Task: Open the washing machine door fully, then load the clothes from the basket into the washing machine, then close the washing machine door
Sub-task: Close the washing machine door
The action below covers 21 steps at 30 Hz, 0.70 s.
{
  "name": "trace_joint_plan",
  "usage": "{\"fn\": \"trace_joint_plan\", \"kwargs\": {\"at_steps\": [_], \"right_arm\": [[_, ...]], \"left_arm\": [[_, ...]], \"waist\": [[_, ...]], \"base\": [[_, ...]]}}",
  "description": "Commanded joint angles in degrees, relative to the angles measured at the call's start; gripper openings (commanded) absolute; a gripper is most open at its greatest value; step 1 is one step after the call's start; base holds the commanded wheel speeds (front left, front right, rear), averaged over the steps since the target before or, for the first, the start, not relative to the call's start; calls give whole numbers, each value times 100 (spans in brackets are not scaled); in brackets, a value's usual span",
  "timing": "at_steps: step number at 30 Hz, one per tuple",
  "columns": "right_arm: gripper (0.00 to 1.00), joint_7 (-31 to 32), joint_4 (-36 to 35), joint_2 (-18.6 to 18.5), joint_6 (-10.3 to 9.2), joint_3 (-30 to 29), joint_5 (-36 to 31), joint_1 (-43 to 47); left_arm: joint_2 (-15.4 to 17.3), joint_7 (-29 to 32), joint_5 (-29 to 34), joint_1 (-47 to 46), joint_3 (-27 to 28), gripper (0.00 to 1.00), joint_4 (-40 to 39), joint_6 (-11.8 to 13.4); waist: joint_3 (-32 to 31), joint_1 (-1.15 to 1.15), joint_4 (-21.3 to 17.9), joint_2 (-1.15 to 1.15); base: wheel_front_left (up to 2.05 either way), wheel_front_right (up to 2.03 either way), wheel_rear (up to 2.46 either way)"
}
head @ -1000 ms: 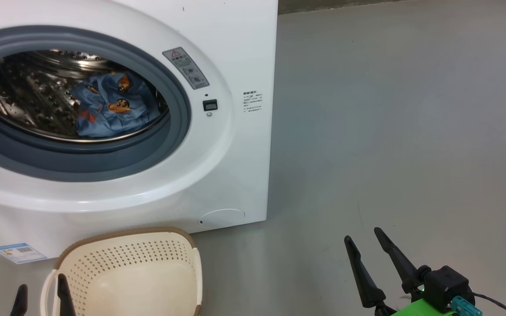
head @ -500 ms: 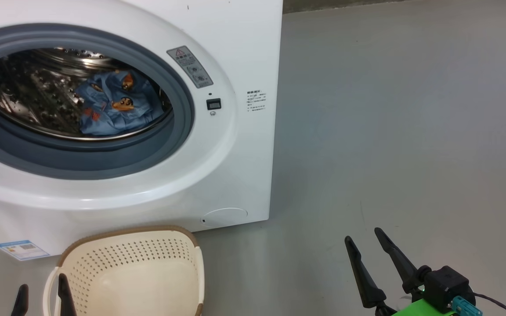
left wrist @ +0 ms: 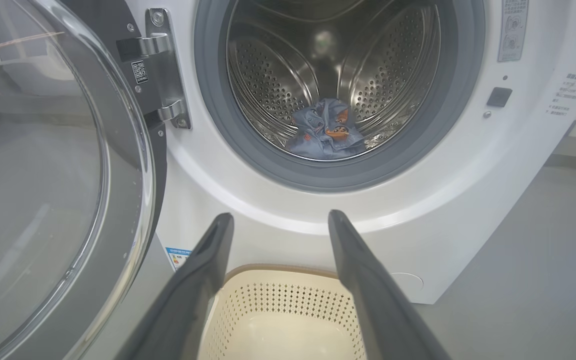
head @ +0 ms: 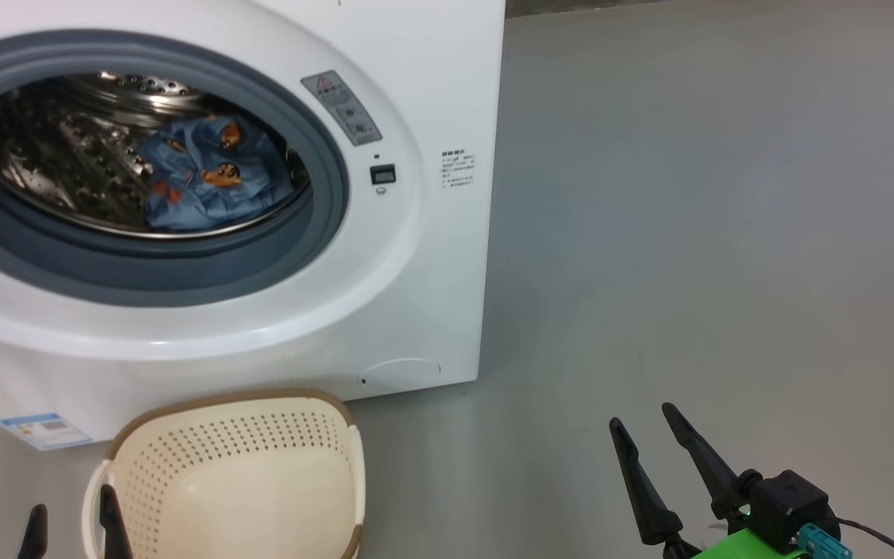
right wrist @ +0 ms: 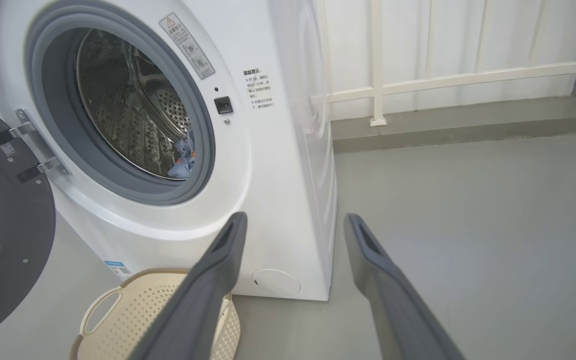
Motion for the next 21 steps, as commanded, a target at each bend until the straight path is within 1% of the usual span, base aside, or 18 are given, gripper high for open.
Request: {"fn": "trace_joint_plan", "kwargs": {"at_steps": [1, 5, 12, 17, 21], "right_arm": [[100, -28, -116, -5, 8, 156, -4, -67], [100, -28, -117, -5, 8, 151, -5, -72], [100, -28, -122, -4, 8, 138, -3, -70], [100, -28, -120, -3, 8, 126, -4, -80], [100, -28, -110, -6, 8, 124, -6, -81]], "left_arm": [[49, -77, 88, -177, 224, 100, -85, -2], [37, -78, 102, -190, 235, 100, -85, -10], [3, -78, 164, -227, 267, 100, -114, -32], [-31, -78, 218, -253, 299, 100, -109, -39], [-62, -78, 240, -268, 312, 100, -77, -59]], "waist": [[3, 0, -2, 0], [7, 0, -3, 0], [27, 0, 4, 0], [39, 0, 13, 0], [28, 0, 20, 0]], "base": [[-166, 113, 54], [-187, 133, 54], [-212, 169, 43], [-123, 123, 0], [-62, 62, 0]]}}
